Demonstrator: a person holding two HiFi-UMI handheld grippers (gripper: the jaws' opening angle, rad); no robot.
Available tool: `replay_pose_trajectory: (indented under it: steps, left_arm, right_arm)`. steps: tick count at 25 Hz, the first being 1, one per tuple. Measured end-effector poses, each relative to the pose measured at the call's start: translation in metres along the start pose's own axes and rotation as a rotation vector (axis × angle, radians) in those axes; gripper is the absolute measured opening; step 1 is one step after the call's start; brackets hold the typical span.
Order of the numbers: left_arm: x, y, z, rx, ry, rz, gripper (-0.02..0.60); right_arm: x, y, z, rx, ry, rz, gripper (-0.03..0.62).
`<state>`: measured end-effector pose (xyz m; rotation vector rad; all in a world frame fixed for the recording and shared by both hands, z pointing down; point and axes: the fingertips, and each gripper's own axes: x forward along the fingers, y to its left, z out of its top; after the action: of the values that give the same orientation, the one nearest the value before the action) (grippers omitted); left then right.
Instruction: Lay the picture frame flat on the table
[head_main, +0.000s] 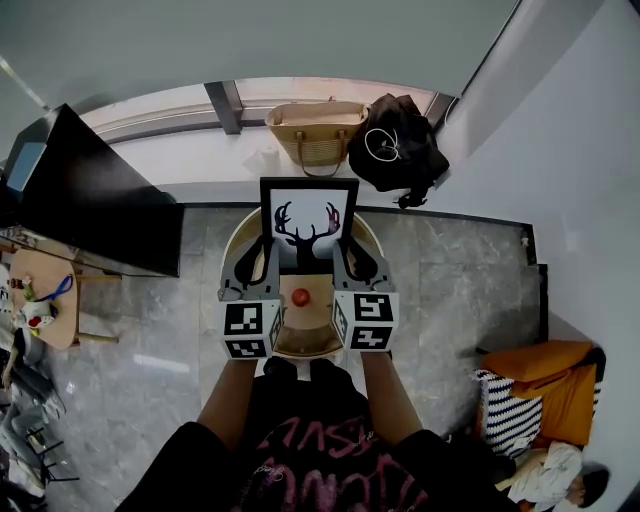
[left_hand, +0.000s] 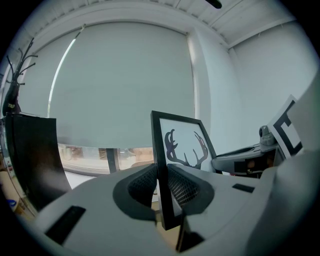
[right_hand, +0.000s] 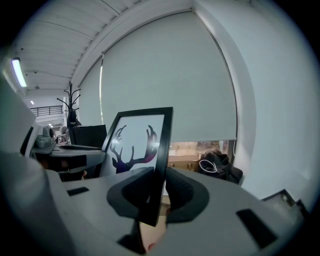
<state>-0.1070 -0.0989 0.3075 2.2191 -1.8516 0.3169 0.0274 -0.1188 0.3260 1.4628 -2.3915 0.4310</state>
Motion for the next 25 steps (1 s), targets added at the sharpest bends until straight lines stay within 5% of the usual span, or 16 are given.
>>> replay_pose_trajectory:
  steps: [25]
  left_arm:
    - [-0.010,-0.002,-0.085,-0.057,0.148,0.008,0.071]
  right_arm:
    - [0.003,0.009,-0.085,0.051,0.153,0.017,0.081]
